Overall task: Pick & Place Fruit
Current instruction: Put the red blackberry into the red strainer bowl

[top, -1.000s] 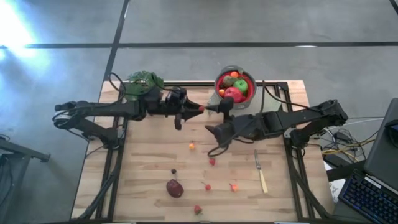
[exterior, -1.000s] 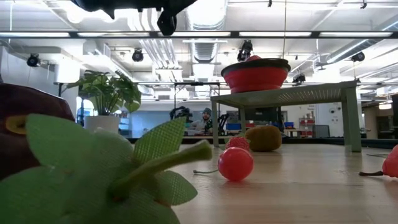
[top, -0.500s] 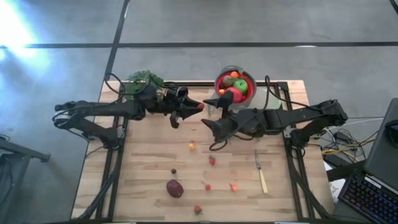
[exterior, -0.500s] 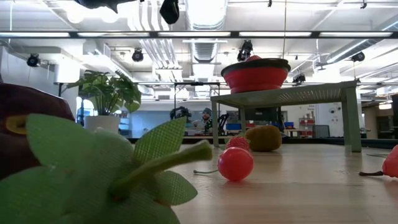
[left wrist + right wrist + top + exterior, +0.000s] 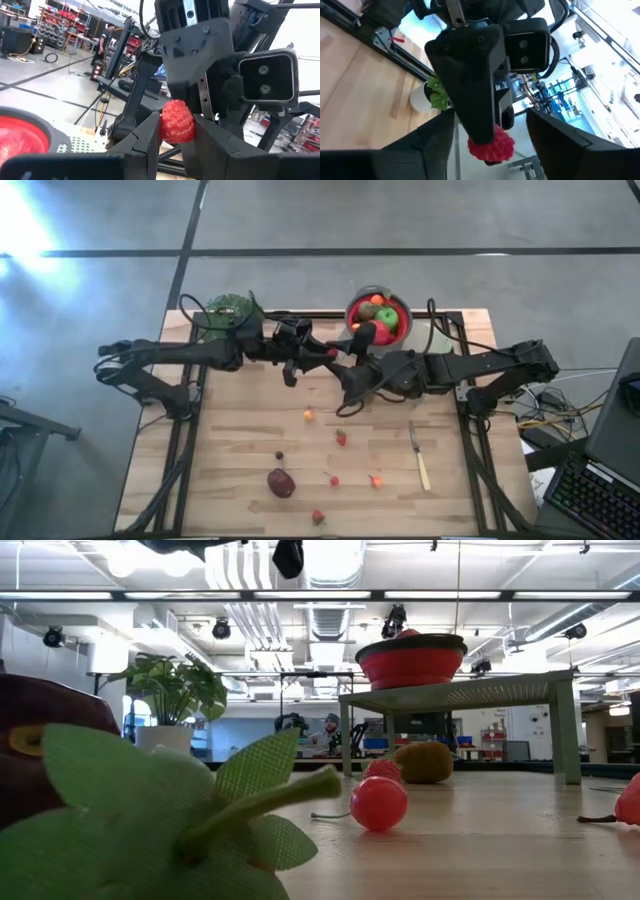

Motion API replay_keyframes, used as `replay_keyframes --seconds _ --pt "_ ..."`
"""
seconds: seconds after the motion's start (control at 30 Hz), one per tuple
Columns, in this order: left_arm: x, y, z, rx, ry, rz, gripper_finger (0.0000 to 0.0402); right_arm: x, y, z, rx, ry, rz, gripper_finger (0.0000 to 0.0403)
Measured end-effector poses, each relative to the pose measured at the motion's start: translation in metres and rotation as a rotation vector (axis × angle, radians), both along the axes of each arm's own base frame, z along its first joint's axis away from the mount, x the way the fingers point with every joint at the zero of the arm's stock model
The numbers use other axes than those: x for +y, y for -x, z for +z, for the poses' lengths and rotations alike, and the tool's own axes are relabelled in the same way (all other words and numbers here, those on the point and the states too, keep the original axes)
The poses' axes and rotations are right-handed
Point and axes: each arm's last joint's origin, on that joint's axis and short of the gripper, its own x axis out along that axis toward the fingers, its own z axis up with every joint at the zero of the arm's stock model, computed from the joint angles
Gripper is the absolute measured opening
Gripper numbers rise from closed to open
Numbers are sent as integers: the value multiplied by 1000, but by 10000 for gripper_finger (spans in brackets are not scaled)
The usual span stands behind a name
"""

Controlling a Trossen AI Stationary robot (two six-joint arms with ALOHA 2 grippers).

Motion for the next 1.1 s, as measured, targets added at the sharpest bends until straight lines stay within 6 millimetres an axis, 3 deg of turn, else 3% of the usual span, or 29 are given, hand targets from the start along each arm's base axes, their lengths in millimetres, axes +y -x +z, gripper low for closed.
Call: replay_keyframes --seconds 0.47,0.6,0.83,1.0,1.1 --pt "0 0 6 -13 -15 -21 108 0 1 0 16 18 -1 105" --pt "0 0 6 -16 -26 -18 108 0 1 0 16 19 0 101" --pt "0 0 6 -16 -30 -14 108 -1 1 0 14 15 -1 130" --pt "0 0 6 -15 -41 -11 115 0 1 0 15 15 -1 107" --pt "0 0 5 -11 -53 -5 145 0 1 -1 23 17 -1 101"
